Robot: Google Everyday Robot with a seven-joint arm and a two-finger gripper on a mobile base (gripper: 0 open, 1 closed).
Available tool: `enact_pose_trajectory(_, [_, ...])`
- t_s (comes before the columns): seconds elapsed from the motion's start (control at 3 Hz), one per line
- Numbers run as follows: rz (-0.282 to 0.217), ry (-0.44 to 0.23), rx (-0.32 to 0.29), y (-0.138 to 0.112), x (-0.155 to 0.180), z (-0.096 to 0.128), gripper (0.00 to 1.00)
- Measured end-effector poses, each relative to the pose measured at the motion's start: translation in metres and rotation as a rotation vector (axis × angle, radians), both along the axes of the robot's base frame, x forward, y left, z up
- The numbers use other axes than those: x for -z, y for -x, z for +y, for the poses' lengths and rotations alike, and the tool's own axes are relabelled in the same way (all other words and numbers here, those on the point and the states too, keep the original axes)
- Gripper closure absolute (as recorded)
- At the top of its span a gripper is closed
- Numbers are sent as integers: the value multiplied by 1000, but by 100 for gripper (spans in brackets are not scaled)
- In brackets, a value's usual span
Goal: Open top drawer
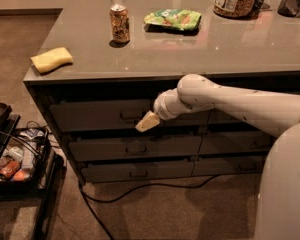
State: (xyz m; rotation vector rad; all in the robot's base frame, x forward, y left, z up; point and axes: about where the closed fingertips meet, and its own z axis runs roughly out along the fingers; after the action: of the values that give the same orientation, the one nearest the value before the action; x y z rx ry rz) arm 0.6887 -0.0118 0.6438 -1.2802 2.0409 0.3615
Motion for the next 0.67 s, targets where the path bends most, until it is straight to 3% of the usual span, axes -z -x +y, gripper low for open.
enact_pose_trajectory(0.67, [0, 0, 0, -4, -7, -1, 64])
